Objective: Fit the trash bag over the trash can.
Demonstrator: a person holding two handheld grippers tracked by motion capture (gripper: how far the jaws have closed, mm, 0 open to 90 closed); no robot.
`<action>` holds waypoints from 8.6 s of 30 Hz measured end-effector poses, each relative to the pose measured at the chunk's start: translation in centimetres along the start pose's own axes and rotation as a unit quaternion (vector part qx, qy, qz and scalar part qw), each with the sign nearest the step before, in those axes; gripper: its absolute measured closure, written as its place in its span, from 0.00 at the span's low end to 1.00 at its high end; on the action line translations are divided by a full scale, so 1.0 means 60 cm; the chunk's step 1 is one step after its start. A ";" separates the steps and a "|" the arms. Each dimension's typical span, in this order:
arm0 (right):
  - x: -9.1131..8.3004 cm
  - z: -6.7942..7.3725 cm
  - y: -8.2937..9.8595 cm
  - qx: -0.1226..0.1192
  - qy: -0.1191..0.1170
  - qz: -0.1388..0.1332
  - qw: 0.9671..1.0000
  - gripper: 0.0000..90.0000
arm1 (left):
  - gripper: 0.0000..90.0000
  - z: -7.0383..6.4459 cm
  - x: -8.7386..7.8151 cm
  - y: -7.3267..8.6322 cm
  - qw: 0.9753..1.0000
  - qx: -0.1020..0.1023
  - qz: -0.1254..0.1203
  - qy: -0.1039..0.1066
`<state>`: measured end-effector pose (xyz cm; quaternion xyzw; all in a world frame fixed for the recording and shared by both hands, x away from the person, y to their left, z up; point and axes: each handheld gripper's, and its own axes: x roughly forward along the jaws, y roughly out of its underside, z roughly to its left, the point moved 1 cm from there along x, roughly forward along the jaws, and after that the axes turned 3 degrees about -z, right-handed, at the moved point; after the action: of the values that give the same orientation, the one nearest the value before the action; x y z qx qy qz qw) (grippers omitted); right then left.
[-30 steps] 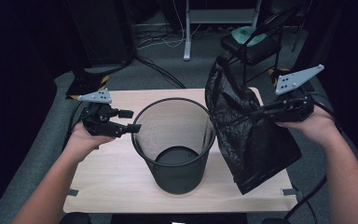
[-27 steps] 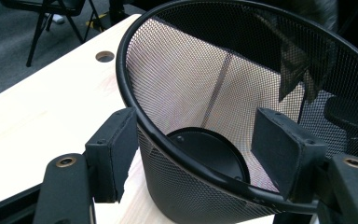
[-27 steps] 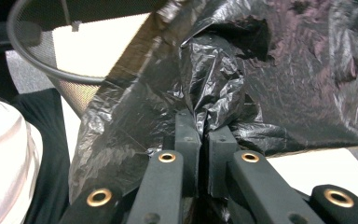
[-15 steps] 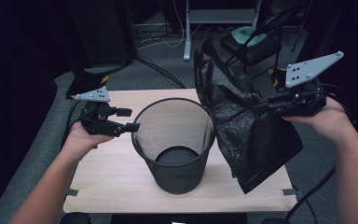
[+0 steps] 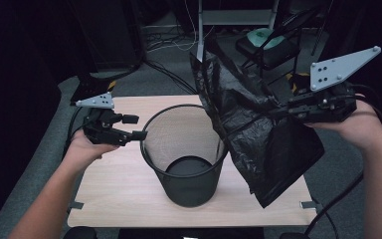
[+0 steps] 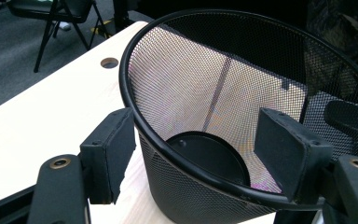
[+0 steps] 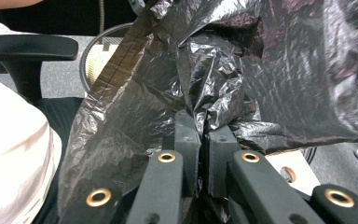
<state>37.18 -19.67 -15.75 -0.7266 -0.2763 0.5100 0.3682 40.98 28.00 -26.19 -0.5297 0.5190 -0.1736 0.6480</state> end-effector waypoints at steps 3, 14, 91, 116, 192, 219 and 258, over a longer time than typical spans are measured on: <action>0.012 0.002 0.001 -0.002 -0.012 -0.005 1.000 0.94 | 0.31 -0.001 0.000 0.000 1.000 0.001 0.001 -0.001; 0.084 0.004 0.016 -0.002 -0.060 -0.010 0.998 0.93 | 0.31 0.001 -0.002 0.002 1.000 0.000 0.000 -0.003; 0.254 0.007 0.044 0.017 -0.119 0.025 0.992 0.89 | 0.28 0.083 0.030 0.010 0.998 -0.058 0.015 -0.022; 0.230 0.011 0.038 0.009 -0.107 -0.006 0.994 0.91 | 0.99 0.018 0.025 -0.015 0.998 0.062 0.032 -0.007; 0.349 0.011 -0.010 0.014 -0.138 0.028 0.990 0.92 | 0.42 -0.042 0.067 -0.024 0.996 0.053 0.034 0.067; 0.363 0.015 -0.058 0.012 -0.129 0.001 0.992 0.82 | 0.98 -0.052 0.091 -0.022 0.990 0.097 0.054 0.083; 0.265 0.003 0.062 0.056 -0.059 0.046 0.996 0.87 | 0.97 0.020 0.096 -0.001 0.997 0.040 0.055 0.038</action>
<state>42.27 -9.44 -27.38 -0.6852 -0.2345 0.5836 0.3672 44.33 24.12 -29.10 -0.4674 0.5643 -0.1786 0.6567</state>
